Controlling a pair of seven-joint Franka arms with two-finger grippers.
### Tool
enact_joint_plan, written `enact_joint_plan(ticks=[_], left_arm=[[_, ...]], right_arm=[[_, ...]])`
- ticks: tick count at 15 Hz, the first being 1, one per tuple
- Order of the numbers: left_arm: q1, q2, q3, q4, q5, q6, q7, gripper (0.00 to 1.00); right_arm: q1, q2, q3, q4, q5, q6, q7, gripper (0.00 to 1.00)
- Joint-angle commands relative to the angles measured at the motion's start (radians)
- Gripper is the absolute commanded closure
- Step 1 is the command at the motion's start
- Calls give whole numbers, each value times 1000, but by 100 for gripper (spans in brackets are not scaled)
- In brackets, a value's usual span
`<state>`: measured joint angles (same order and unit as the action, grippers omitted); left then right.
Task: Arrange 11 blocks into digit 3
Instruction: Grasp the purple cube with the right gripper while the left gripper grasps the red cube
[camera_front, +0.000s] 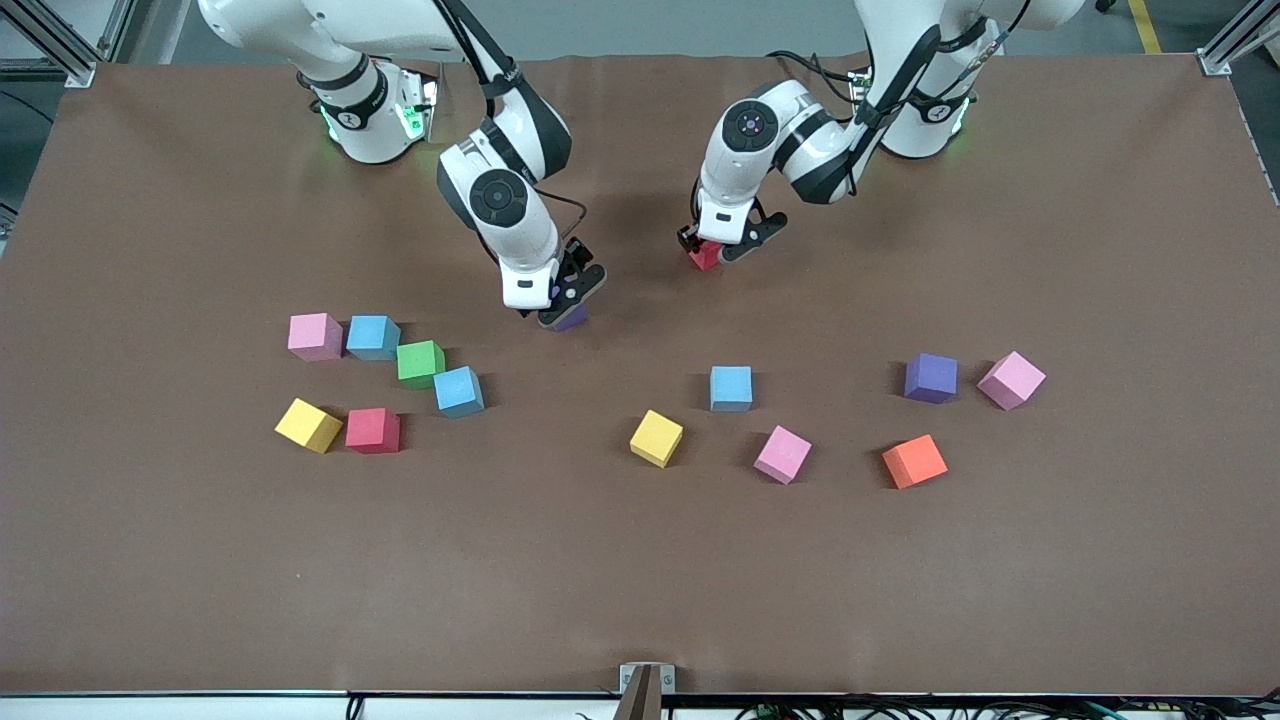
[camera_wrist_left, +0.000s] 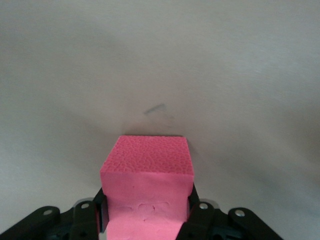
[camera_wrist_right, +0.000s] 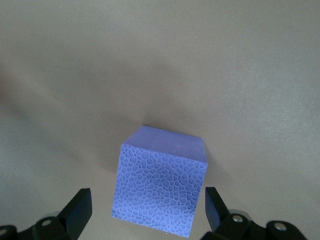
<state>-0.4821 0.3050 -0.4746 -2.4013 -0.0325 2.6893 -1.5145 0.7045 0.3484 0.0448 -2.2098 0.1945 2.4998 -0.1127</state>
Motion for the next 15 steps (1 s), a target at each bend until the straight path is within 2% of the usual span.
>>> enact_joint_plan(ticks=[1, 3, 4, 6, 7, 8, 9, 11, 13, 15], left_arm=[[-15, 39, 1, 72, 25, 0, 13, 85], [-13, 62, 1, 103, 87, -6, 13, 86], [-15, 62, -1, 119, 120, -12, 13, 86], [-16, 95, -1, 168, 172, -34, 13, 85], [-23, 111, -1, 201, 210, -75, 29, 85], [-29, 134, -1, 255, 247, -148, 49, 85], [-32, 166, -2, 318, 256, -228, 60, 85], [-59, 213, -2, 408, 258, -323, 97, 85], [-66, 242, -1, 453, 266, -328, 160, 85], [-75, 260, -1, 473, 273, -332, 233, 85]], right_arm=[[9, 9, -3, -14, 23, 27, 63, 0], [13, 20, -3, -14, 23, 34, 73, 1], [13, 23, -3, -14, 23, 34, 71, 5], [13, 26, -3, -14, 23, 34, 71, 46], [13, 26, -3, -14, 23, 37, 71, 62], [12, 26, -3, -14, 23, 37, 71, 71], [12, 26, -3, -14, 23, 36, 70, 76], [9, 18, -5, -14, 19, 31, 53, 76], [0, 9, -5, -16, 13, 19, -43, 76], [-20, -17, -8, -24, 13, 17, -227, 77]])
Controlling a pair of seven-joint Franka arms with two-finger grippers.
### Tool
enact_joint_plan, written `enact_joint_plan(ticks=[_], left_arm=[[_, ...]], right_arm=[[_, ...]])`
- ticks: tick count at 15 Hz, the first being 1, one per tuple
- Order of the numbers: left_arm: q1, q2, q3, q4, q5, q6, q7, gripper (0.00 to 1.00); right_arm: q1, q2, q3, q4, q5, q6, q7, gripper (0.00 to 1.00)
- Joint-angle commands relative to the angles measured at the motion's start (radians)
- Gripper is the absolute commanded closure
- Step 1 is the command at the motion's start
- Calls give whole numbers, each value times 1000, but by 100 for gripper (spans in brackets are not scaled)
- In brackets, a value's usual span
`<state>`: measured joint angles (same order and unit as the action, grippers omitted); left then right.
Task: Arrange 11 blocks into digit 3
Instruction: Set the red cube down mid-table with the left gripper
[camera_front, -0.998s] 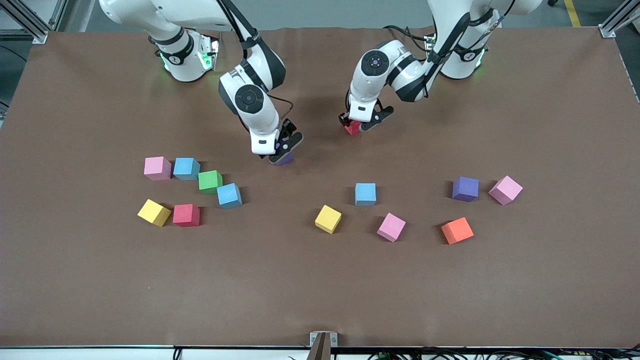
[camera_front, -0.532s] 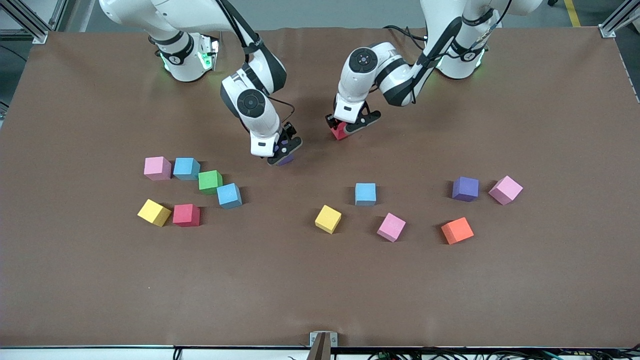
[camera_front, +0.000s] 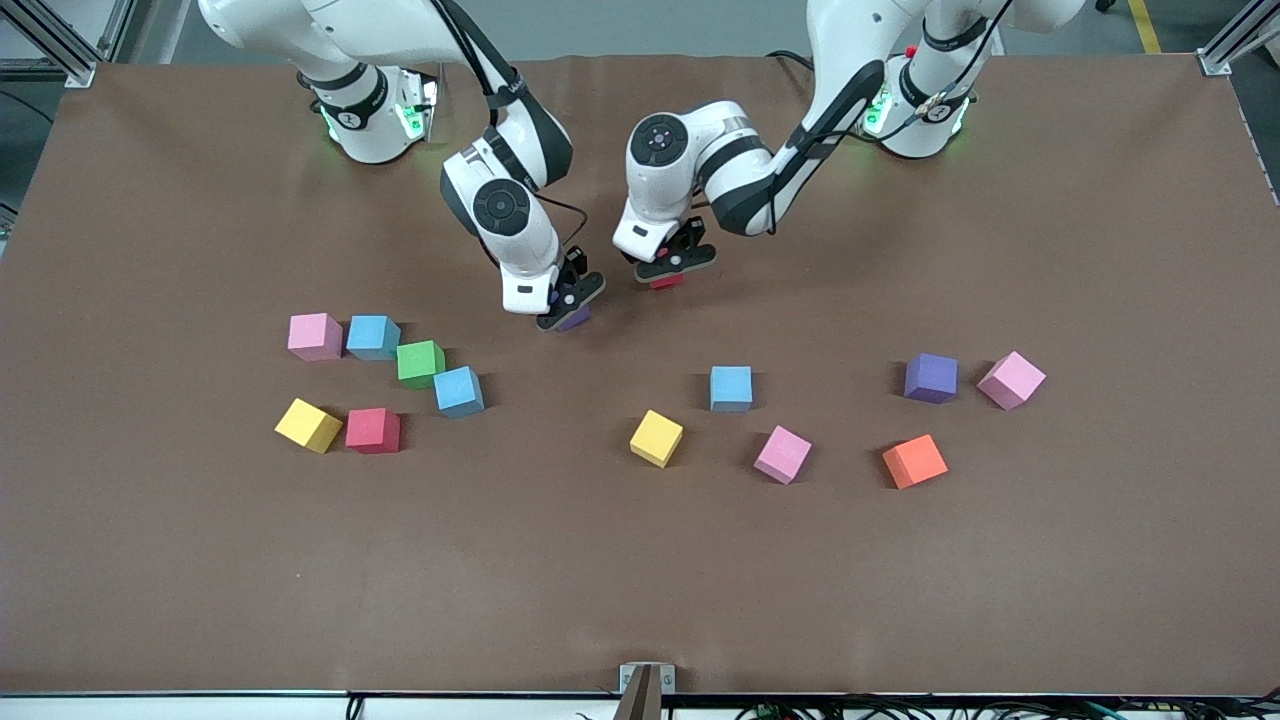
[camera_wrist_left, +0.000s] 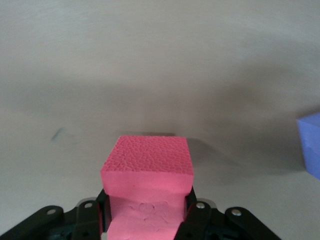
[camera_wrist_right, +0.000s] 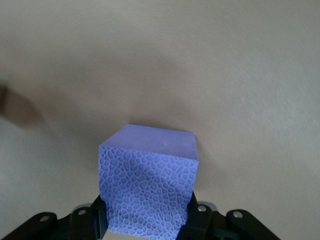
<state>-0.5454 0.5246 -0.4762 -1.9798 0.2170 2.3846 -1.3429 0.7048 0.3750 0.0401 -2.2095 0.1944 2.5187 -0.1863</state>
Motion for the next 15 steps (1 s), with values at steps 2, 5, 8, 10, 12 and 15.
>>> enact_joint_plan(ticks=[2, 5, 8, 10, 12, 15], left_arm=[[-21, 38, 1, 53, 25, -27, 90, 85], [-34, 38, 1, 49, 28, -28, 139, 84], [-44, 38, 1, 49, 32, -28, 172, 84], [-48, 40, 1, 49, 32, -28, 183, 83], [-54, 52, 1, 50, 32, -28, 183, 82], [-54, 55, 1, 50, 32, -27, 185, 79]], right_arm=[[-53, -60, -3, -36, 11, 0, -325, 78], [-108, -74, -3, -42, -18, 2, -519, 78], [-163, -74, -3, -39, -122, 0, -642, 79], [-177, -80, -5, -38, -150, 2, -659, 79], [-183, -82, -11, -33, -182, -1, -657, 79], [-185, -79, -23, -36, -188, -5, -659, 80]])
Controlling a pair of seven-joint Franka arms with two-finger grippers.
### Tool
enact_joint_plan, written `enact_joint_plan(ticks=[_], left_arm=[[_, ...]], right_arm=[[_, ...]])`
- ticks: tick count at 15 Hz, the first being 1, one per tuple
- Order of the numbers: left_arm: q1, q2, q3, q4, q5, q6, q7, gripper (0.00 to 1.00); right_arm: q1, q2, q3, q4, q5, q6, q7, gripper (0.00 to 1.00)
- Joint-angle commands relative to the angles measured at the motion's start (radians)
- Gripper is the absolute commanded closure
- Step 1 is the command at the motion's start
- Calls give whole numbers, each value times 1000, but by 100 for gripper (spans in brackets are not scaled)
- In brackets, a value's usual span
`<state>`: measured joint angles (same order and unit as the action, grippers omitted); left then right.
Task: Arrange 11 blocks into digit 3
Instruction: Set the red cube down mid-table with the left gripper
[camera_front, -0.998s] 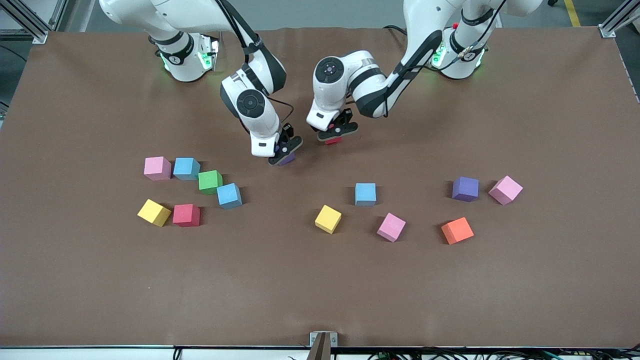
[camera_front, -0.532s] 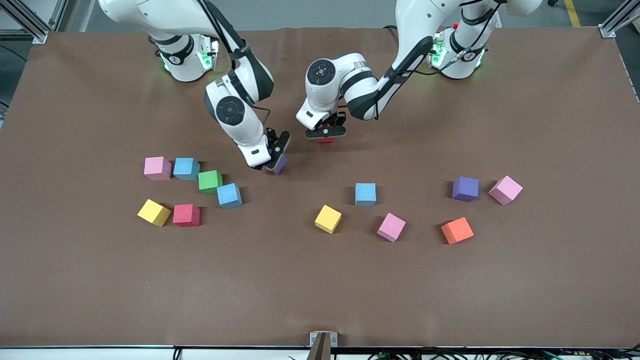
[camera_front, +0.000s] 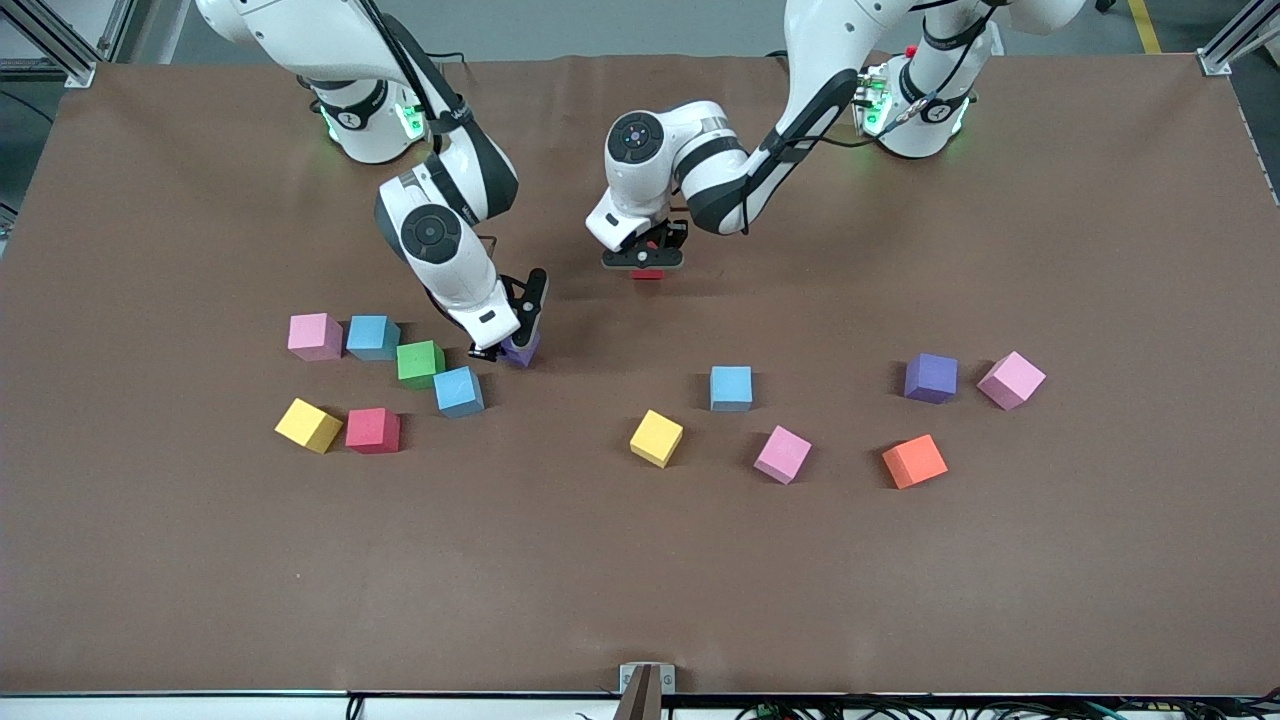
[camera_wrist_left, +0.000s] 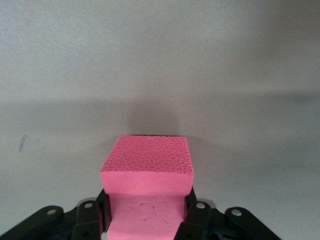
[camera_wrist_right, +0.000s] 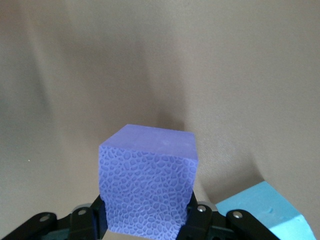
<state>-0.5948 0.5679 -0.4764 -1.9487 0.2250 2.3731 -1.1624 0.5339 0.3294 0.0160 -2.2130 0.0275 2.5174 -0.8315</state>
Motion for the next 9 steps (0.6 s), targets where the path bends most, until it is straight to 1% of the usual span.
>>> enact_joint_plan(ticks=[1, 3, 6, 7, 9], left_arm=[[-5, 18, 1, 22, 23, -15, 4, 79], [-5, 24, 1, 24, 23, -12, 3, 74], [-2, 26, 1, 24, 22, -9, -13, 21], [-3, 24, 2, 24, 22, -9, -14, 1], [4, 18, 2, 25, 22, -9, -14, 0]], right_arm=[[-12, -32, 1, -33, -23, -5, -15, 80], [-12, -32, 2, -31, -46, -5, -17, 80], [-12, -32, 2, -33, -58, -5, -18, 80], [-11, -30, 2, -31, -60, -3, -23, 79], [-11, -32, 1, -31, -87, 0, -23, 79]])
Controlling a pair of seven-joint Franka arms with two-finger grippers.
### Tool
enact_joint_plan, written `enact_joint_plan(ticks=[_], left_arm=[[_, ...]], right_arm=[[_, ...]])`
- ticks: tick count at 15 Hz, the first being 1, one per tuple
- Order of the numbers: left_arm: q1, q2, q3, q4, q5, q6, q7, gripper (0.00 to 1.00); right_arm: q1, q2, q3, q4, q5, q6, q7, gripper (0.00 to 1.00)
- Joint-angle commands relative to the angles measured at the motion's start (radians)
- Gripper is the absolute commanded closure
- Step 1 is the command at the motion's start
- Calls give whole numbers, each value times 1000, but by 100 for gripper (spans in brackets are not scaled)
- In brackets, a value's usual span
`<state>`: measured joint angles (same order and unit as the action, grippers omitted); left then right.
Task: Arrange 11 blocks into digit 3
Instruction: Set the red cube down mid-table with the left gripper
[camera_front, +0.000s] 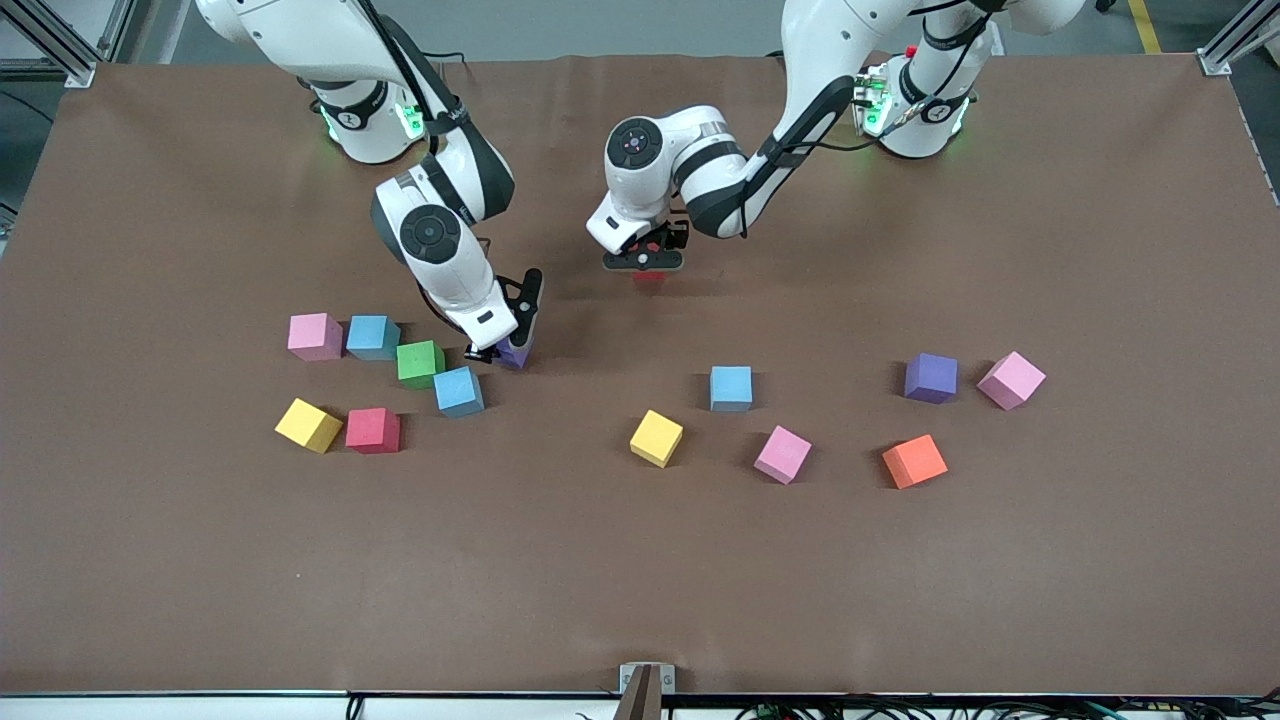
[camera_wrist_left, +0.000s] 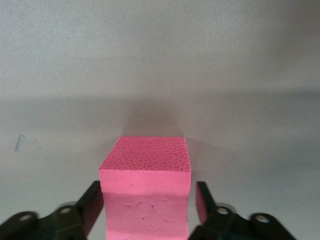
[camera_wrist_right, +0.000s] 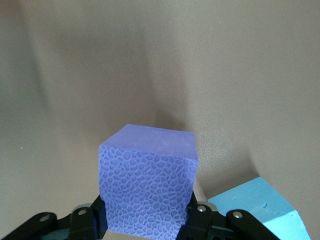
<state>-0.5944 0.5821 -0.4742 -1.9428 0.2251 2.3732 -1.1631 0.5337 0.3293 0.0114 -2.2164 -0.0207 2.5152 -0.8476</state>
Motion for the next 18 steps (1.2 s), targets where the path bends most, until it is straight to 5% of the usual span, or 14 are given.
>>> enact_joint_plan(ticks=[1, 9, 15, 18], left_arm=[[8, 1, -1, 19, 22, -9, -13, 0], [158, -146, 0, 36, 7, -83, -89, 0], [332, -33, 6, 316, 14, -198, -81, 0], [387, 28, 11, 358, 26, -198, -35, 0]], right_arm=[[-11, -32, 6, -28, -45, 2, -8, 79], [40, -68, 10, -100, -45, 24, -13, 79], [178, -81, 12, -134, -38, 22, 15, 79], [268, -73, 12, -132, -35, 20, 145, 78]])
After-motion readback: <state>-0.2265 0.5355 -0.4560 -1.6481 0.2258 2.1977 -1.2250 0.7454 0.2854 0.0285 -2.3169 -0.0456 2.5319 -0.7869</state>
